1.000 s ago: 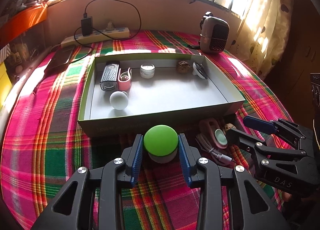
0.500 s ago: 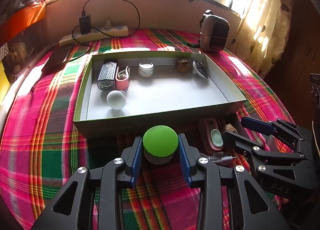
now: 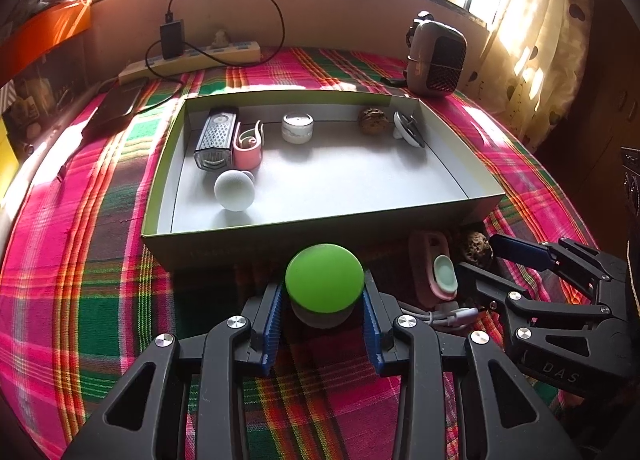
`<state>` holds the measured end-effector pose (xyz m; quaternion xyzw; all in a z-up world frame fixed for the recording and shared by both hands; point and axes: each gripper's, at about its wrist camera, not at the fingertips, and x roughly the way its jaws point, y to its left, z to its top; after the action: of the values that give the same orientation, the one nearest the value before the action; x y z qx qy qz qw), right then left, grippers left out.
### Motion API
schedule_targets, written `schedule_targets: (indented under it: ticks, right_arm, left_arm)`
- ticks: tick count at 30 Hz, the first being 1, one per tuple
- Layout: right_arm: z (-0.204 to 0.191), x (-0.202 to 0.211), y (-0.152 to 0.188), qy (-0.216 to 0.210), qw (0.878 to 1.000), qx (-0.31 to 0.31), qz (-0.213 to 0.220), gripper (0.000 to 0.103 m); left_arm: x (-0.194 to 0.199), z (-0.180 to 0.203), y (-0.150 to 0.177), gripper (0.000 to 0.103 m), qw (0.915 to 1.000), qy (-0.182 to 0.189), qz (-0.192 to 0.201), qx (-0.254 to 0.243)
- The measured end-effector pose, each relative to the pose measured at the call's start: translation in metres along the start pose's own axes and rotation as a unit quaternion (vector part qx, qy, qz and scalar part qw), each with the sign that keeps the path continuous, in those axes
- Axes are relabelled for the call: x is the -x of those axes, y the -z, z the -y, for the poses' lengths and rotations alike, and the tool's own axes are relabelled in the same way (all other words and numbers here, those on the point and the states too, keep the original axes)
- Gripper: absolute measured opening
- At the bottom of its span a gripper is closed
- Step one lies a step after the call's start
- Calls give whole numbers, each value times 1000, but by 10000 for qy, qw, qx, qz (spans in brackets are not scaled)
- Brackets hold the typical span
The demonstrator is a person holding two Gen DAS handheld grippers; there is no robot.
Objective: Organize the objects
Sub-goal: 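Close the left tool on the green-lidded container while the right tool grips the brown walnut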
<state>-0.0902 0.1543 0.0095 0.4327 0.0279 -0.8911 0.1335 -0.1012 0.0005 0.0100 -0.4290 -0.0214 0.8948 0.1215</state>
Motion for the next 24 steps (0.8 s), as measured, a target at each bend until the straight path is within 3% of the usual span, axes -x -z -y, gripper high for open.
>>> schedule_targets:
  ticks: [15, 17, 24]
  right_arm:
    - [-5, 0, -3, 56, 9999, 108, 67, 55]
    - [-4, 0, -4, 29, 9999, 85, 71, 45]
    - [-7, 1, -3, -10, 9998, 157, 86, 31]
  left_arm:
    - [2, 1, -3, 33, 9999, 99, 66, 51]
    - [2, 1, -3, 33, 9999, 85, 71, 46]
    - [3, 0, -3, 31, 9999, 37, 119, 51]
